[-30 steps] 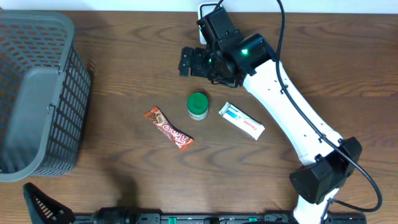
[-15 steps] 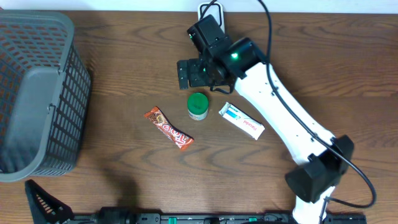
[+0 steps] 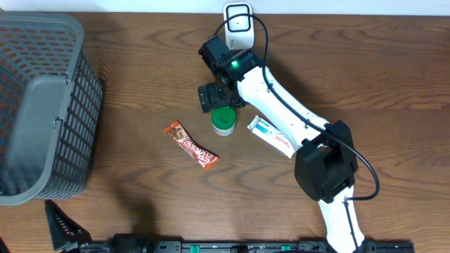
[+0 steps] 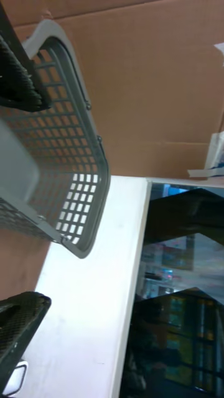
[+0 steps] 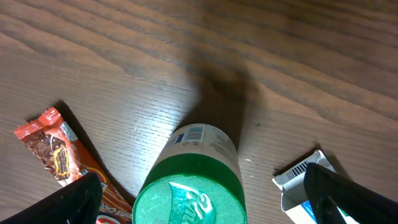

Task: Scan the item barcode
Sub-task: 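Lower the right gripper over the green-lidded jar and grasp it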

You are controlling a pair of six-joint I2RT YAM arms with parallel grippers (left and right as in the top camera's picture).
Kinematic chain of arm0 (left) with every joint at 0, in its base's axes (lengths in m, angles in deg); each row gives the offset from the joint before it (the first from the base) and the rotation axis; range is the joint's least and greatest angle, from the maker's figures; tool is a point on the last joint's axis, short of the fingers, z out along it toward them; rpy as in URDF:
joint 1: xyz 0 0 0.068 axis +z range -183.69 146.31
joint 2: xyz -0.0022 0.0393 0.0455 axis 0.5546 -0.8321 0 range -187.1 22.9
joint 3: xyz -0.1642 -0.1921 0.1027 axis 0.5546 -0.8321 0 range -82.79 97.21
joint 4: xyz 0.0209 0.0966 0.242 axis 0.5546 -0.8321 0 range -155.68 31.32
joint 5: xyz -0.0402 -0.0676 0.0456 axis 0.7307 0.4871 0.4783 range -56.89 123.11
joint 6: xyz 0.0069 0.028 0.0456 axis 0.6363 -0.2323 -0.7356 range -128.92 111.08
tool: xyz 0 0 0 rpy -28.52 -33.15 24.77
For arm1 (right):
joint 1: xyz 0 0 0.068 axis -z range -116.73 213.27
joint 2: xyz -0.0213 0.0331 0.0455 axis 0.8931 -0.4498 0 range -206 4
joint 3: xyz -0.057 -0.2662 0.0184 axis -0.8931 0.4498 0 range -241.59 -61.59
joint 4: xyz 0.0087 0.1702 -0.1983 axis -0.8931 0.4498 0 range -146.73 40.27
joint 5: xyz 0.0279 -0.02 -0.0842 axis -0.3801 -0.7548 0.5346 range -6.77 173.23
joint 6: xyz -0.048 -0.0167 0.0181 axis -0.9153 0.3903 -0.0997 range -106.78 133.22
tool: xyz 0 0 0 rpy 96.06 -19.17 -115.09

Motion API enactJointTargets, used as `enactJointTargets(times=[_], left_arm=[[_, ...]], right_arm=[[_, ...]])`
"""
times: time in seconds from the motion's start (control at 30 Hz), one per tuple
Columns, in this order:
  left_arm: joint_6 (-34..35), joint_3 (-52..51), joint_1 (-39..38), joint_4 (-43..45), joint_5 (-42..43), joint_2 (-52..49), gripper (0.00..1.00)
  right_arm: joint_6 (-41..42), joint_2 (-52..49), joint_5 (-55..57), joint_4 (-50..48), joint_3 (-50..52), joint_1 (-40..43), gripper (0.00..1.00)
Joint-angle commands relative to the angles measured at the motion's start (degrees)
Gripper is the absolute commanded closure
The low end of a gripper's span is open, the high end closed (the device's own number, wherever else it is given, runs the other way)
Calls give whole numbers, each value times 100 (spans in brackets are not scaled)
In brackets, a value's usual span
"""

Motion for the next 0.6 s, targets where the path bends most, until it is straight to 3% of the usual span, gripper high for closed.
enactJointTargets(times=[0.0, 0.57], left_arm=[[-96, -7, -17, -63, -76, 90, 7], [-96, -7, -17, -411, -107, 90, 7]], right_arm=[[11, -234, -136, 50, -48, 24, 1], [1414, -498, -461, 271, -46, -114, 1]])
